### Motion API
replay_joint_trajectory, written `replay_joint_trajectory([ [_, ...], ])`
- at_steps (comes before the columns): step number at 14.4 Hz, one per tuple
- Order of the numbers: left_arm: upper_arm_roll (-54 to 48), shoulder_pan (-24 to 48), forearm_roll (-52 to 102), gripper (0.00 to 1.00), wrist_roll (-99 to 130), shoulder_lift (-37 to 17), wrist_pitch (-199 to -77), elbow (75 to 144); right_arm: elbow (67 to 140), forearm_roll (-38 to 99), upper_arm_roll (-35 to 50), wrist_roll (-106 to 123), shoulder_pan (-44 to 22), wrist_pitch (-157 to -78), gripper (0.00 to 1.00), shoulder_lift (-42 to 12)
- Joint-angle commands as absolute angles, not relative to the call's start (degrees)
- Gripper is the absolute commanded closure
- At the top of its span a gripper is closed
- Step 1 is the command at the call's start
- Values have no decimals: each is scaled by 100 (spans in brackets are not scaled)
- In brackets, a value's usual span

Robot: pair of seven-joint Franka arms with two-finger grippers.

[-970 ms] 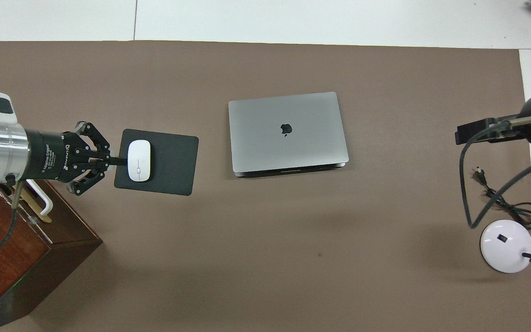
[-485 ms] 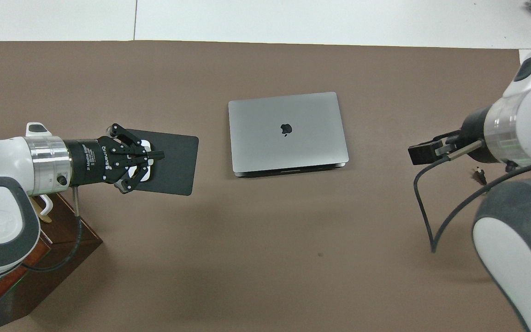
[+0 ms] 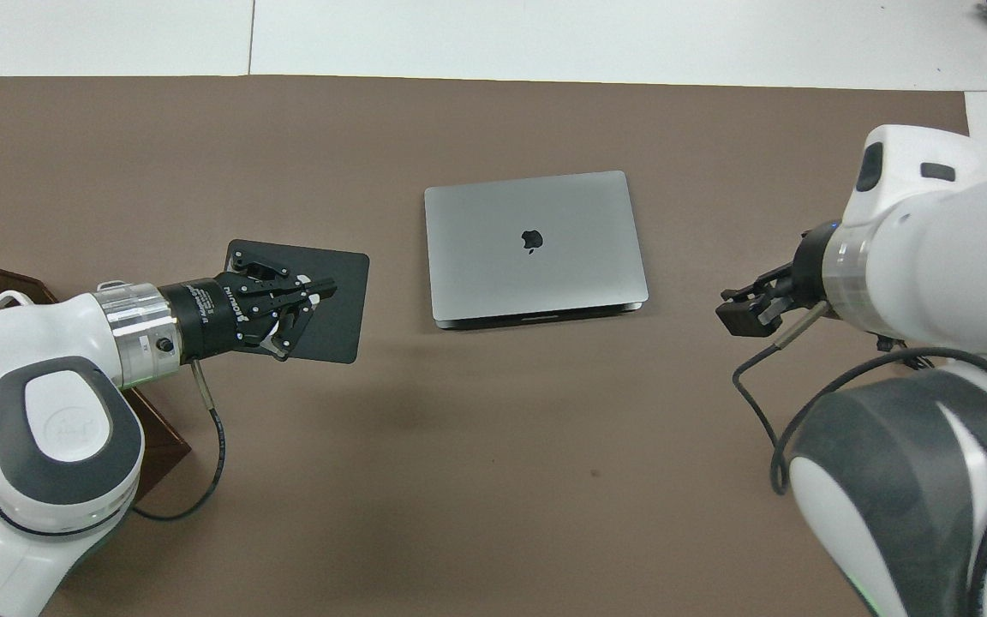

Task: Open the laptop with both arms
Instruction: 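Move the left gripper over the mouse pad while the right gripper approaches the laptop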

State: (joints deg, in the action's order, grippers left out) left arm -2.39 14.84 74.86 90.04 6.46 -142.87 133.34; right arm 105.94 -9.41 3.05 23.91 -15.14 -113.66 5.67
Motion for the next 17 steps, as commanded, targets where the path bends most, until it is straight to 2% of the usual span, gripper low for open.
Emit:
replay_joint_trajectory([
  [1,-185,1967,7830,100,9097,572,-15017,13465,11064,-1519,299,3013,-1757,-11969,0,747],
  [4,-185,2153,8058,100,8931,405,-15302,13456,11250,-1818,299,3129,-1890,-12356,0,712],
  [8,-185,2162,8998,100,7360,203,-15179,13474,11408,-2205,299,3533,-2013,-12770,0,668],
  [13,-176,1899,10000,100,5261,-271,-14311,13509,11724,-2934,316,3568,-2057,-13341,0,712],
  [17,-176,1451,10370,100,3871,-842,-13265,13544,11769,-3059,343,3560,-2206,-13438,0,650],
])
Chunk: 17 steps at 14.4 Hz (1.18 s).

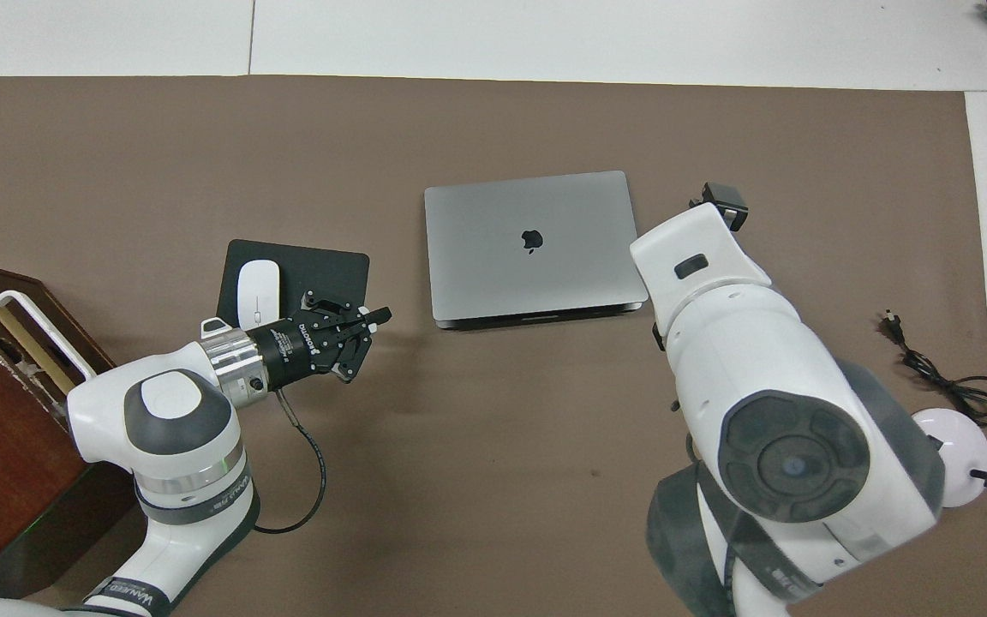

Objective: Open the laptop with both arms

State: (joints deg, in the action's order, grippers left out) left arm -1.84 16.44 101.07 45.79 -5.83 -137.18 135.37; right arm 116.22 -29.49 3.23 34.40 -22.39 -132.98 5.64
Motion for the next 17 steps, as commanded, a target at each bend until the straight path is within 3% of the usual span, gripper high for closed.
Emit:
replay_joint_trajectory([
  [1,-176,1450,10458,100,3632,-887,-13254,13544,11777,-3076,343,3577,-2206,-13534,0,633],
  [17,-176,2057,12128,100,2189,-1433,-13421,13447,11821,-3234,360,3315,-2461,-14089,0,9],
])
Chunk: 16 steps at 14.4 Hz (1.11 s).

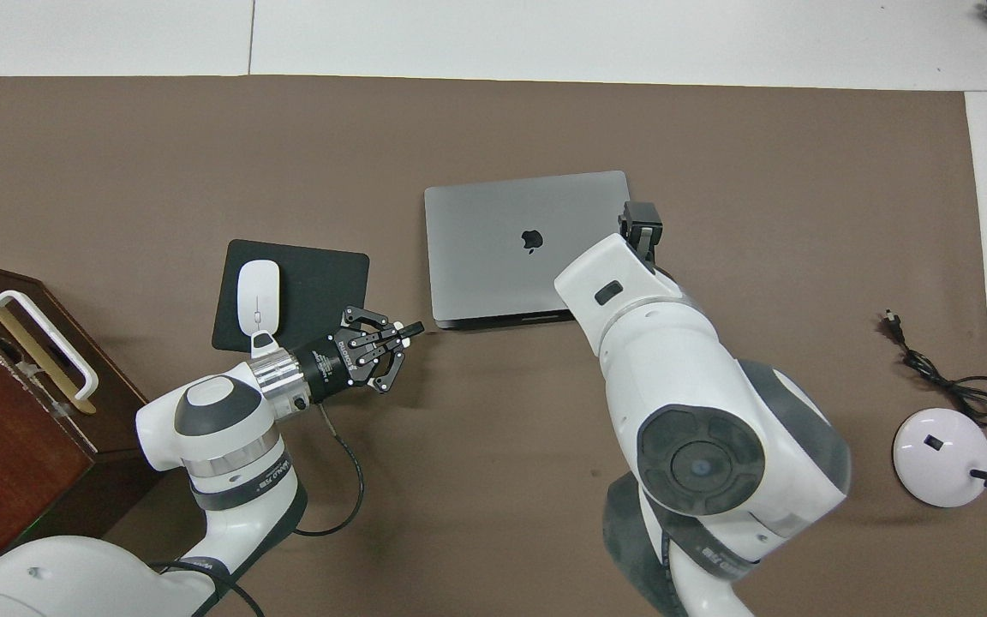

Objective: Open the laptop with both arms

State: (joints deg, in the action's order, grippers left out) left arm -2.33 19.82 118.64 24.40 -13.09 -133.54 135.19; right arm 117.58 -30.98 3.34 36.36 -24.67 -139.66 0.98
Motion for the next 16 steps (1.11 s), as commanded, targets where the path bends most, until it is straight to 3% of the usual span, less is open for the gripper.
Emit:
replay_joint_trajectory([
  [1,-176,2109,12190,100,2180,-1450,-13456,13430,11821,-3234,360,3235,-2513,-14185,0,-70],
  [16,-185,2329,12744,100,1916,-1670,-13649,13148,11821,-3752,352,2551,-2830,-14660,0,-993],
])
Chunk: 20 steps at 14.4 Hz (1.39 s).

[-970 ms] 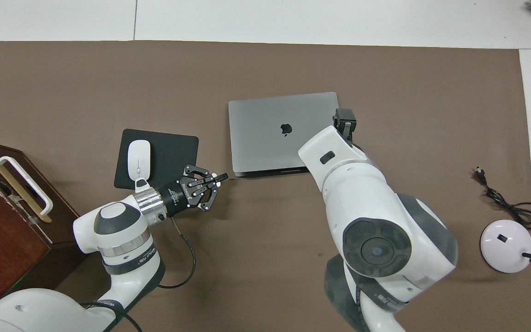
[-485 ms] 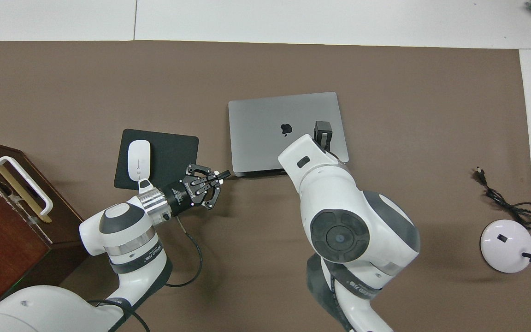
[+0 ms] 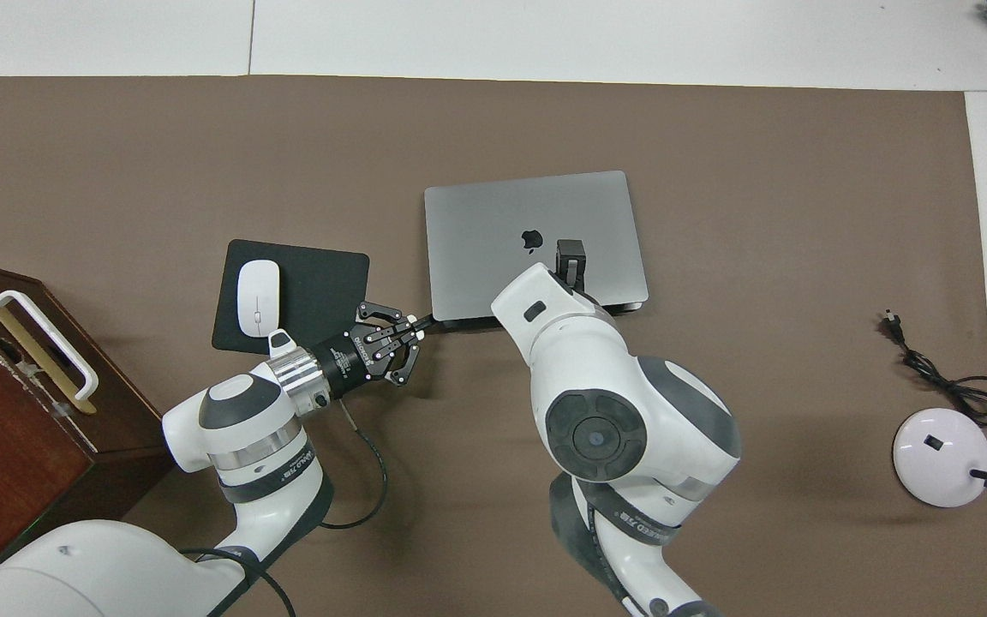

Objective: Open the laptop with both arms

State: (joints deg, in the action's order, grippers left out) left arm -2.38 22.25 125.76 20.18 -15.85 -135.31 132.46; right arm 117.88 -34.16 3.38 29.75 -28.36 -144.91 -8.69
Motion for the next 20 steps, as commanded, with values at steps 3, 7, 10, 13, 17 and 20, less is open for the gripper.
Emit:
replay_joint_trajectory([
  [3,-185,2399,12840,100,1916,-1722,-13798,13070,11847,-4087,360,2215,-2830,-14678,0,-1063],
  [7,-193,2461,12946,100,1916,-1758,-13974,13025,11856,-4148,360,2093,-2839,-14765,0,-1221],
  [10,-202,2505,12973,100,1916,-1828,-13992,12964,11848,-4726,360,1497,-2839,-14959,0,-1476],
  [13,-229,2514,12981,100,1916,-1837,-13992,12946,11839,-5062,360,1143,-2839,-14976,0,-1564],
  [17,-229,2505,12990,100,1916,-1828,-13992,12929,11848,-5063,360,1134,-2839,-14968,0,-1556],
  [20,-229,2505,13016,100,1916,-1837,-14018,12885,11848,-5063,360,1134,-2856,-14977,0,-1564],
])
